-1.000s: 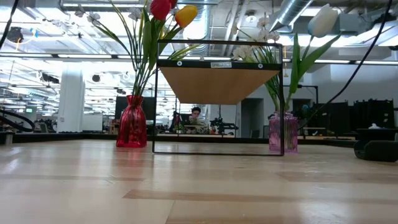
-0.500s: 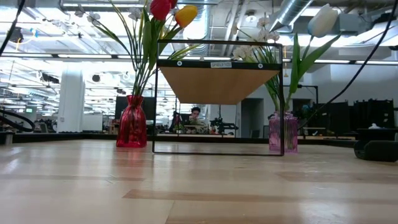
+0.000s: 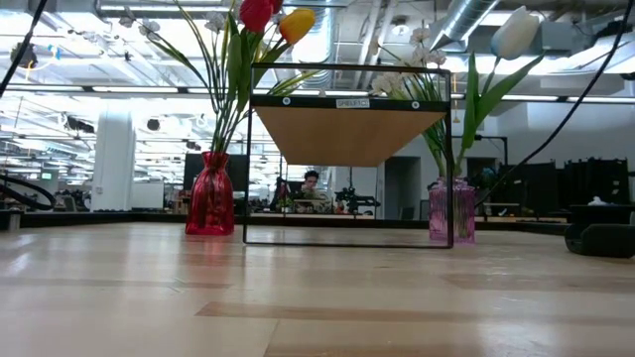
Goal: Pick and place flowers into a vace then onto a shelf
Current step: Put the white flowers into the purple flower vase
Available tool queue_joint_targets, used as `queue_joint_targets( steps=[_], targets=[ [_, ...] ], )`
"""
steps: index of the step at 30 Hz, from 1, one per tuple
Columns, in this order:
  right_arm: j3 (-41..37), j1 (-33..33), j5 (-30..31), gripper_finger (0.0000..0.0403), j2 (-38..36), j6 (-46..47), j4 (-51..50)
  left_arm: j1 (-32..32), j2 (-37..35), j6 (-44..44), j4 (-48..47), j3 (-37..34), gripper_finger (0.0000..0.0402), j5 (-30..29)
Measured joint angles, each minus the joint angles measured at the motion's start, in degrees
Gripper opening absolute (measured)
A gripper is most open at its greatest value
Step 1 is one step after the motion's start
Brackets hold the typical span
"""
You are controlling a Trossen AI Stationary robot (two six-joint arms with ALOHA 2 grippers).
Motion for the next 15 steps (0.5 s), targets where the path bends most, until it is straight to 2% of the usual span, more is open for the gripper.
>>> queue_joint_targets(
  steps=[7,10,15],
  targets=[
    [0.0,-1.0,-0.1,0.0167,4.8,-4.9,8.9,0.8,0.0,-0.7,-1.9,0.0,0.0,0.0],
    [1.3,-1.0,-0.2,0.0162,5.4,-4.9,9.4,0.8,0.0,-0.7,-2.6,0.0,0.0,0.0],
    [2.2,-0.9,-4.9,0.0154,5.3,-4.4,10.2,0.8,0.0,-0.7,-2.7,0.0,0.0,0.0]
  ],
)
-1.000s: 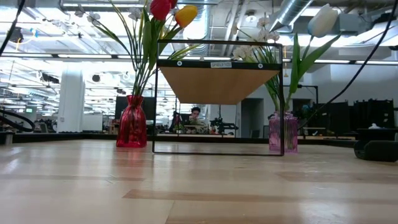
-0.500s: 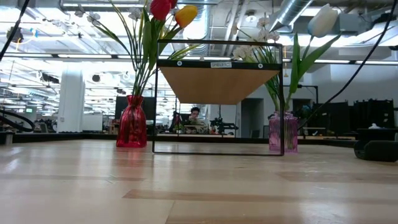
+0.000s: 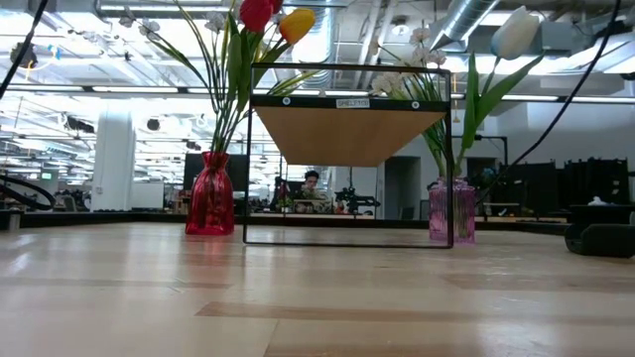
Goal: Pick and place flowers into a vace then onto a shelf
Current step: Put the white flowers into the purple flower vase
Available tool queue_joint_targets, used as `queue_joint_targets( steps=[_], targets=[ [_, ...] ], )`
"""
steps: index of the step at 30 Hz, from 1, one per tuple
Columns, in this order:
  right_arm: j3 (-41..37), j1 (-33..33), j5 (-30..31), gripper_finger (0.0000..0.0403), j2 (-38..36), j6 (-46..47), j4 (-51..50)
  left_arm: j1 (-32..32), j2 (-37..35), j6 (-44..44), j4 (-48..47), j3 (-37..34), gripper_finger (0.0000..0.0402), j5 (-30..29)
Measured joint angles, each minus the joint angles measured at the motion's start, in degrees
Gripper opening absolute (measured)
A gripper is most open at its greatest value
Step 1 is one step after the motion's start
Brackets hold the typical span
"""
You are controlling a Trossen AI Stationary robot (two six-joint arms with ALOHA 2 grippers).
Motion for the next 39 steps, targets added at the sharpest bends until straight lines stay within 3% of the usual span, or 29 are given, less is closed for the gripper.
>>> queue_joint_targets(
  steps=[22,28,31,35,39],
  targets=[
    [0.9,-2.4,-6.0,0.0117,0.0,2.4,2.0,0.3,0.0,-0.8,-0.8,0.0,0.0,-0.5],
    [1.0,-4.2,-10.2,0.0108,0.0,4.7,2.7,1.6,0.0,-2.8,-1.1,0.0,0.0,-0.4],
    [0.9,-4.5,-10.5,0.0084,0.0,4.7,2.6,1.9,0.0,-3.4,-1.2,0.0,0.0,-0.4],
    [1.0,-4.5,-11.1,0.0018,0.0,3.0,2.0,1.9,0.0,-3.5,-1.3,0.0,0.0,-0.3],
    [1.0,-4.5,-11.1,0.0008,0.0,2.6,1.4,1.8,0.0,-3.5,-1.5,0.0,0.0,-0.1]
  ],
)
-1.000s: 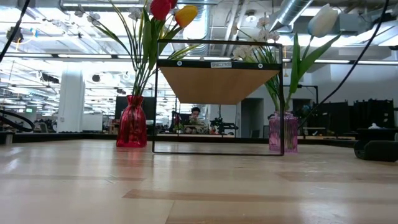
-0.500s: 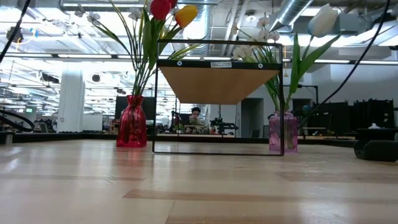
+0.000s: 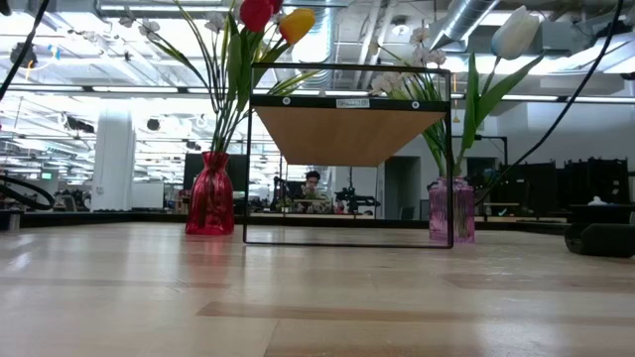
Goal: Pick and place flowers into a vace then onto a shelf
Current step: Put the white flowers into the purple flower vase
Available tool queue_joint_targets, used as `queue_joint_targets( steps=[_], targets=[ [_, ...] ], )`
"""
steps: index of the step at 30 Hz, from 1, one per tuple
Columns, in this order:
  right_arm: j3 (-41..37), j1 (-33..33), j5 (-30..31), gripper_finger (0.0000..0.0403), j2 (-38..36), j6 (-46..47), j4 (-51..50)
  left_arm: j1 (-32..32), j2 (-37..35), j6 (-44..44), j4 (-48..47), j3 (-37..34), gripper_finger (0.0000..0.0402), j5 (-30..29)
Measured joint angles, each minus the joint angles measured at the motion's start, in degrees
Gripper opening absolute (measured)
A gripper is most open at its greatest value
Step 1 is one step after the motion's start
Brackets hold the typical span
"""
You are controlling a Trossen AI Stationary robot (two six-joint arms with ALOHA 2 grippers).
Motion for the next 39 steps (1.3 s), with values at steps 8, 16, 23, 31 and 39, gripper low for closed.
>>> queue_joint_targets(
  steps=[8,16,23,31,39],
  targets=[
    [0.1,0.3,-0.3,0.0003,0.0,0.0,-0.5,0.0,0.0,0.2,0.3,0.0,0.0014,-0.1],
    [0.0,0.9,-0.4,0.0001,0.0,-0.1,-1.8,0.0,-0.1,0.0,-4.8,3.3,0.013,-0.4],
    [1.8,0.9,4.8,0.0001,-0.6,-1.0,-8.8,-2.5,-1.4,1.2,-22.8,11.0,0.0204,-1.6],
    [12.4,4.0,17.8,0.0,-3.4,1.7,-33.4,-7.4,-6.2,2.0,-48.2,21.2,0.0217,-21.7],
    [14.1,7.7,38.5,0.0,-14.7,9.9,-42.1,-8.8,-14.7,6.9,-35.1,13.1,0.0217,-21.5]
  ],
)
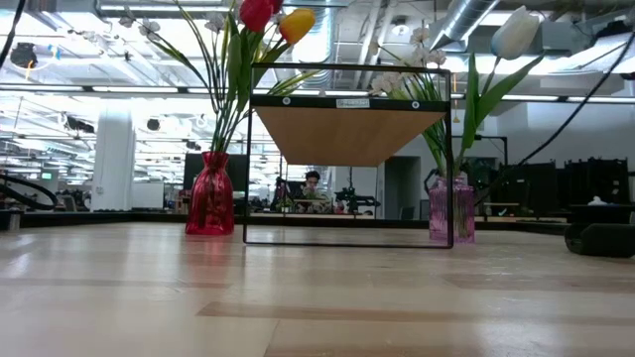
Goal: Pick and place flowers into a vace then onto a shelf
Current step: Put the white flowers into the purple flower vase
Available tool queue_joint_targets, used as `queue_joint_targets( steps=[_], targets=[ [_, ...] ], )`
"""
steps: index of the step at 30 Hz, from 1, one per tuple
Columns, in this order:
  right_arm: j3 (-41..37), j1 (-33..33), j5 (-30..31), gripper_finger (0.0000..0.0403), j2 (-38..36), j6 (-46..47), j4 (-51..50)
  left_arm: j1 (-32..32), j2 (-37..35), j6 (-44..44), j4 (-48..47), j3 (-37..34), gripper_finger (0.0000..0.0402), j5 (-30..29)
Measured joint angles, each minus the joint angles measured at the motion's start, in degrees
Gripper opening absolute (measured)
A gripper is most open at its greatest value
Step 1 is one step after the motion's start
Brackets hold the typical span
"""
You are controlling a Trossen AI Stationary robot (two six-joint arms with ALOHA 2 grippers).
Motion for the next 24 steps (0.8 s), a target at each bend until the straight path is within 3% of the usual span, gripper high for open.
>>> queue_joint_targets(
  steps=[2,5,11,18,24],
  targets=[
    [0.1,-0.3,0.0,0.0,-2.9,2.0,-3.0,0.0,-2.9,-0.1,4.4,-4.6,0.0217,4.2],
    [-2.2,-1.9,0.0,0.0,-6.2,5.1,-6.1,0.4,-7.9,-2.1,6.2,-10.9,0.0217,5.0],
    [-19.7,-6.0,0.2,0.0,-14.8,6.1,5.0,-0.4,-13.9,-6.8,8.9,-19.5,0.0217,5.7],
    [-44.7,-12.3,-1.2,0.0,-32.8,9.3,19.9,-3.9,-15.1,-6.8,7.6,-19.6,0.0217,1.9],
    [-57.8,-18.0,-5.6,0.0,-41.7,13.1,21.7,-6.4,-15.1,-6.5,2.9,-17.1,0.0217,-2.4]
  ],
)
